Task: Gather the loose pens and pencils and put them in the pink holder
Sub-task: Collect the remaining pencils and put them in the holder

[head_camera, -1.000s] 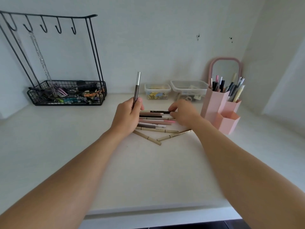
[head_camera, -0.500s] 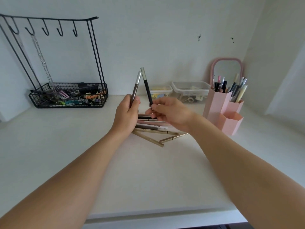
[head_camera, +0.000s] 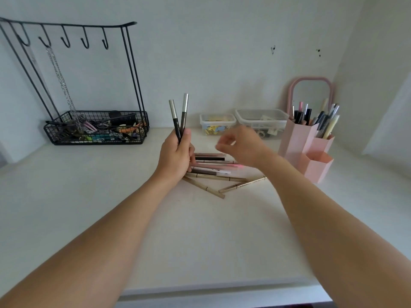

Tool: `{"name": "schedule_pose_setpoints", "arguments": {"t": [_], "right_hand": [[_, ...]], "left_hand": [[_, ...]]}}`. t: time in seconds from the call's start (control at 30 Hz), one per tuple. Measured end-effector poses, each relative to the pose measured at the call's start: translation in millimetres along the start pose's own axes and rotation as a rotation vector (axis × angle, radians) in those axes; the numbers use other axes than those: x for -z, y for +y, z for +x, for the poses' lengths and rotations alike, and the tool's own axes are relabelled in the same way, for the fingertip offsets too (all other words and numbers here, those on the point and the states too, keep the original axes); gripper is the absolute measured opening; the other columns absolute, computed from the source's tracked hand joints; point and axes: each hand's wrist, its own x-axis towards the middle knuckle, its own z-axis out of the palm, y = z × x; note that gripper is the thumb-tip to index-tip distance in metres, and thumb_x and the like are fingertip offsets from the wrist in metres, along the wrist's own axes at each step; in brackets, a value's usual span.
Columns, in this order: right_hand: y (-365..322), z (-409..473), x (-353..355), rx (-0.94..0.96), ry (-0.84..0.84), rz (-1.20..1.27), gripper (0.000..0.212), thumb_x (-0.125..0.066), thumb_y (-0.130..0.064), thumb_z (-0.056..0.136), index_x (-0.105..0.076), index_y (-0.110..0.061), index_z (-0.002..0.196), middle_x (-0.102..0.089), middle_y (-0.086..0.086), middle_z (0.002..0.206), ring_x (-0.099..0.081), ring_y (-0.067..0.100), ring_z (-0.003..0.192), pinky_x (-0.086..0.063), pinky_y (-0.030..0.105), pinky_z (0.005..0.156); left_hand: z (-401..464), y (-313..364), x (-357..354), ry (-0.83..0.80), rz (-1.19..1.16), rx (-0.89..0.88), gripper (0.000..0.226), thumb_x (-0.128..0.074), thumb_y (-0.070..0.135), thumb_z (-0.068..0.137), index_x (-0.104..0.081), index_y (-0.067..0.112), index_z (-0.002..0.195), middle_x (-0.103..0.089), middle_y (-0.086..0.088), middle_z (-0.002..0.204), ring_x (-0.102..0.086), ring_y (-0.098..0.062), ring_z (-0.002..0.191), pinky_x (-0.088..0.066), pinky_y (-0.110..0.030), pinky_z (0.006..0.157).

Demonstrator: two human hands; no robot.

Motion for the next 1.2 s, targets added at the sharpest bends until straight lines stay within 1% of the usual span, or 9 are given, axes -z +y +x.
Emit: {"name": "schedule_pose_setpoints", "arguments": {"t": [0.17,0.47,0.63,0.8,0.9,1.0,1.07,1.13,1.2], "right_hand": [[20.2,-3.6,12.2,-0.053,-0.199,-0.242,0.014,-0.068,-0.013,0.09,-0.077,-0.013,0.101,-0.067,-0.005,0.089,-0.063,0.011,0.085,-0.044,0.023,0.082],[34.6,2.1,8.2,-0.037,-0.179,-0.198,0.011,-0.068,-0.014,0.092,-0.076,-0.011,0.099,-0.066,-0.006,0.089,-0.06,0.01,0.086,-0.042,0.022,0.08],[33.5,4.8,19.3,-0.09,-0.071,0.044,0.008,-0.063,-0.016,0.095,-0.07,-0.012,0.092,-0.061,-0.008,0.074,-0.055,0.006,0.07,-0.043,0.019,0.067],[1.3,-2.8,0.6,-0.142,-0.13,0.897,0.009,-0.054,-0.006,0.1,-0.06,-0.001,0.094,-0.061,0.01,0.079,-0.063,0.018,0.072,-0.057,0.024,0.068],[-20.3,-7.8,-14.3,-0.121,-0.181,1.163,0.011,-0.05,-0.007,0.102,-0.057,0.001,0.1,-0.061,0.014,0.086,-0.069,0.022,0.079,-0.06,0.031,0.081],[-30.0,-7.8,-27.6,-0.09,-0.12,1.115,0.014,-0.052,-0.012,0.102,-0.06,0.0,0.101,-0.061,0.014,0.088,-0.065,0.023,0.083,-0.059,0.032,0.079],[-32.1,-6.8,-31.8,-0.068,-0.042,0.936,0.016,-0.057,-0.018,0.1,-0.065,-0.004,0.099,-0.062,0.004,0.082,-0.059,0.017,0.076,-0.052,0.028,0.07],[-33.5,-7.6,-31.9,-0.041,0.002,0.879,0.015,-0.061,-0.018,0.097,-0.069,-0.006,0.096,-0.063,0.002,0.078,-0.057,0.015,0.072,-0.046,0.026,0.062],[-33.2,-9.4,-31.5,-0.022,0.011,0.877,0.012,-0.061,-0.011,0.095,-0.071,-0.006,0.09,-0.066,0.006,0.077,-0.059,0.017,0.072,-0.045,0.024,0.058]], "left_hand": [[-0.2,-0.8,3.6,0.007,0.057,-0.017,0.036,-0.04,0.037,0.109,-0.039,0.019,0.078,-0.043,0.002,0.056,-0.041,-0.007,0.045,-0.036,-0.023,0.051],[-0.8,-3.4,6.1,-0.033,0.044,0.032,0.039,-0.041,0.04,0.108,-0.041,0.017,0.077,-0.039,0.005,0.056,-0.036,-0.007,0.044,-0.031,-0.023,0.047],[2.5,-4.7,4.4,-0.031,0.046,0.038,0.038,-0.04,0.039,0.109,-0.039,0.018,0.077,-0.04,-0.003,0.063,-0.035,-0.009,0.045,-0.03,-0.022,0.046],[-0.8,2.0,1.5,-0.031,-0.072,0.101,0.04,-0.045,0.044,0.106,-0.035,0.019,0.077,-0.033,0.005,0.058,-0.03,-0.007,0.042,-0.027,-0.019,0.039],[-4.4,7.1,1.0,-0.067,-0.16,0.148,0.043,-0.048,0.052,0.103,-0.035,0.02,0.077,-0.029,0.006,0.056,-0.025,-0.01,0.043,-0.021,-0.022,0.04],[-7.2,10.7,-2.4,-0.083,-0.205,0.177,0.041,-0.048,0.055,0.101,-0.05,0.018,0.082,-0.037,0.01,0.053,-0.03,-0.008,0.04,-0.022,-0.023,0.043],[-8.3,12.3,-5.5,-0.096,-0.244,0.196,0.053,-0.051,0.062,0.096,-0.06,0.01,0.101,-0.041,0.01,0.055,-0.031,-0.007,0.04,-0.022,-0.024,0.046],[-8.5,13.2,-7.3,-0.113,-0.271,0.191,0.069,-0.053,0.067,0.091,-0.06,0.003,0.116,-0.047,0.003,0.06,-0.031,-0.009,0.043,-0.02,-0.024,0.047],[-9.8,14.3,-7.9,-0.134,-0.256,0.177,0.068,-0.053,0.068,0.09,-0.06,0.005,0.114,-0.056,0.002,0.061,-0.034,-0.01,0.044,-0.022,-0.023,0.046]]}}
